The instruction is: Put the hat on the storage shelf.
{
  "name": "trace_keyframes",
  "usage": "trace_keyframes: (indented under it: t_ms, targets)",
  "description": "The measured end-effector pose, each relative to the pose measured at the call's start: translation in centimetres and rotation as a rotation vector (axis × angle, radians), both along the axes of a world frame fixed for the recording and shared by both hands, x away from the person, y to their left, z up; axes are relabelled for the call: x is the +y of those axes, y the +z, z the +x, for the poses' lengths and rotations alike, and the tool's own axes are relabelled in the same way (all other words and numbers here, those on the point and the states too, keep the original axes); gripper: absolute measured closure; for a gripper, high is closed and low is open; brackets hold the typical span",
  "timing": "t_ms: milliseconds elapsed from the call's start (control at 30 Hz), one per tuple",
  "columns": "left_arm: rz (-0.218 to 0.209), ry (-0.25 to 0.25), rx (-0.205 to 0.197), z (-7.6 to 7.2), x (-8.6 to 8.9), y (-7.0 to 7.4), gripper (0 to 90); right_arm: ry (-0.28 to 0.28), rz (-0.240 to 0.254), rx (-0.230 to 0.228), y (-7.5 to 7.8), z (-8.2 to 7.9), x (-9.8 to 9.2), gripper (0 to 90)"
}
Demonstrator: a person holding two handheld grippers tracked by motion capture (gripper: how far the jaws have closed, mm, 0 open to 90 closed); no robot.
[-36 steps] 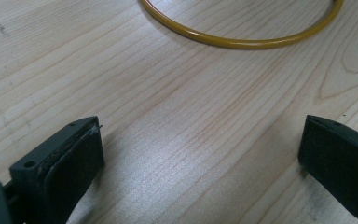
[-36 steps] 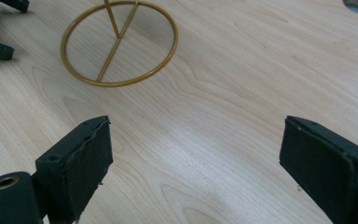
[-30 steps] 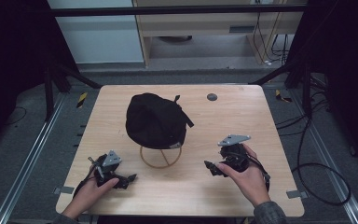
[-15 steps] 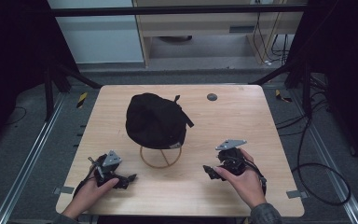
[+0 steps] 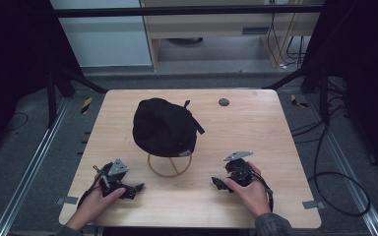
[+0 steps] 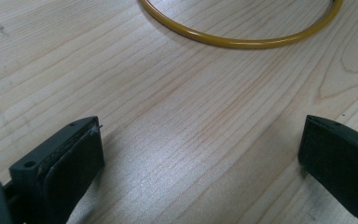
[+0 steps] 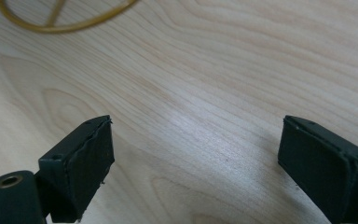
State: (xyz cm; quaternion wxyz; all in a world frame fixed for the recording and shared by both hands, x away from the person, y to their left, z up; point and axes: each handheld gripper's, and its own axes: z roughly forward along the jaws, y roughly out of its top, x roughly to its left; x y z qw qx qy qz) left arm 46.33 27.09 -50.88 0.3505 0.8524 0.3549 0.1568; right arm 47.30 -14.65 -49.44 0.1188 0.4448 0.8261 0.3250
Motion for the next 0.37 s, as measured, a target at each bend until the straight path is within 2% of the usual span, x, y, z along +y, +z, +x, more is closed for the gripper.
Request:
trace_keyframes:
  t_ms: [33, 67, 133, 167, 200, 233, 300, 367]
  targets:
    - [0.000, 0.000, 0.000, 0.0, 0.0, 0.0, 0.0, -0.007, -0.012, -0.006, -0.3, 0.0, 0.0, 10.2]
    - [0.001, -0.001, -0.001, 0.0, 0.0, 0.0, 0.0, -0.013, -0.020, -0.033, -0.5, 0.0, 0.0, 10.2]
    - [0.001, -0.001, -0.001, 0.0, 0.0, 0.0, 0.0, -0.017, -0.022, -0.039, -0.6, -0.1, 0.0, 9.9]
    - [0.001, -0.001, -0.001, 0.0, 0.0, 0.0, 0.0, -0.011, -0.029, -0.062, -0.8, -0.1, 0.0, 9.2]
    - [0.001, -0.001, -0.001, 0.0, 0.0, 0.0, 0.0, -0.016, -0.034, -0.111, -1.3, -0.3, 0.1, 6.1]
    - [0.001, -0.001, -0.001, 0.0, 0.0, 0.0, 0.0, -0.016, -0.034, -0.111, -1.3, -0.3, 0.1, 6.1]
    - [0.002, -0.002, -0.002, 0.0, 0.0, 0.0, 0.0, -0.024, -0.017, -0.149, -1.8, -0.5, 0.2, 3.3]
    - [-0.001, 0.001, 0.000, 0.0, 0.0, 0.0, 0.0, -0.026, -0.018, -0.149, -1.8, -0.5, 0.2, 3.2]
